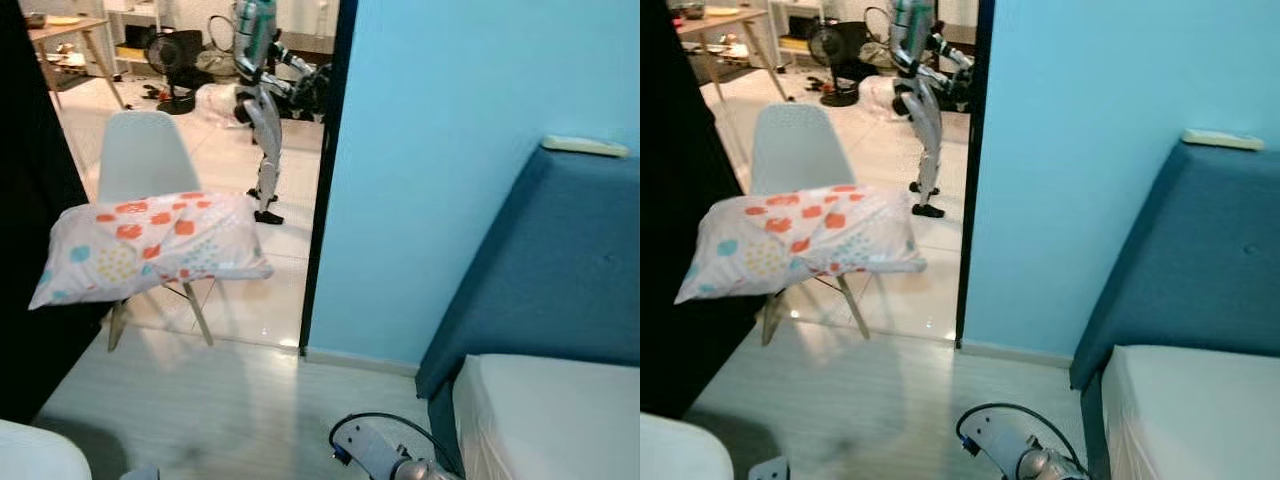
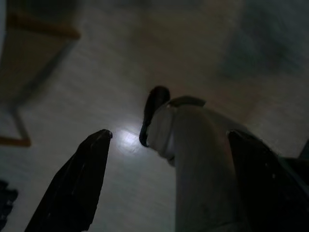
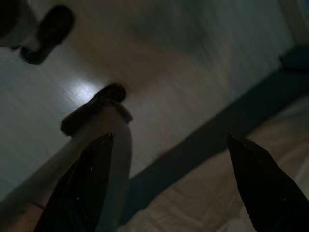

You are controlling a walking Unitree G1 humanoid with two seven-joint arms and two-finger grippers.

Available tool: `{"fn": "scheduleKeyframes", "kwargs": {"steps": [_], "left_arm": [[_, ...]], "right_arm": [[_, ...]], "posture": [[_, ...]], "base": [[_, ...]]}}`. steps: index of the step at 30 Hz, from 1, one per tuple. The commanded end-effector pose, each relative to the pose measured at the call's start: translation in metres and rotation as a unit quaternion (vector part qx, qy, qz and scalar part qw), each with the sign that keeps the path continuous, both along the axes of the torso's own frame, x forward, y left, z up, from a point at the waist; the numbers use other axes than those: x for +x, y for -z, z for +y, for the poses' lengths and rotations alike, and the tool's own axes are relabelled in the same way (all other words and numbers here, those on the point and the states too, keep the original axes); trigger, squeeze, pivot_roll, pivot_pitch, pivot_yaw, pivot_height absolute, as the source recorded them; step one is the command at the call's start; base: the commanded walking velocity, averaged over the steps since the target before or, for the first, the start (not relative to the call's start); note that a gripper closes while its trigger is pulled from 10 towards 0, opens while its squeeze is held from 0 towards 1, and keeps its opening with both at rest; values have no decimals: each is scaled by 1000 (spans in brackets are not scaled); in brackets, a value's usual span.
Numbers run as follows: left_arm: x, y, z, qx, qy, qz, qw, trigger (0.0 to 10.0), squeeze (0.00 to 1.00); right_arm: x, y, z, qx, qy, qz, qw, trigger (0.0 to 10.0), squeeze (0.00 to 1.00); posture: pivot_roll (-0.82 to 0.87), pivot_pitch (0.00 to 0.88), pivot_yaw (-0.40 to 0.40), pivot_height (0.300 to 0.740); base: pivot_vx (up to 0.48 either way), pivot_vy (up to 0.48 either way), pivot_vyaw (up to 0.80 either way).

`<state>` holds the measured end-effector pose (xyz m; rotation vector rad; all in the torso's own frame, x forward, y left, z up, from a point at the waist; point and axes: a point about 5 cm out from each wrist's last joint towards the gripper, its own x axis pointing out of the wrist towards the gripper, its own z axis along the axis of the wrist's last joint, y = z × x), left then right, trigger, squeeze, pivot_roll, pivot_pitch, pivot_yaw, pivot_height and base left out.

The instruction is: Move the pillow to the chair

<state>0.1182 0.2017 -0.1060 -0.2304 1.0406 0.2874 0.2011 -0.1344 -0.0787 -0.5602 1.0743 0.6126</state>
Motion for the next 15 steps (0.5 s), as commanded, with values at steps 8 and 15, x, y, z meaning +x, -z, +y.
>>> {"fn": "scheduleKeyframes", "kwargs": {"steps": [8, 15], "left_arm": [[-1, 2, -11, 0, 34, 10, 999, 10000, 0], [3, 0, -11, 14, 49, -2, 999, 10000, 0]], "right_arm": [[1, 0, -6, 17, 114, -12, 993, 10000, 0], [1, 0, -9, 9, 125, -14, 992, 10000, 0]], "posture": [[105, 15, -122, 740], [96, 14, -125, 740]], "base": [[0, 0, -444], [0, 0, -724]]}}
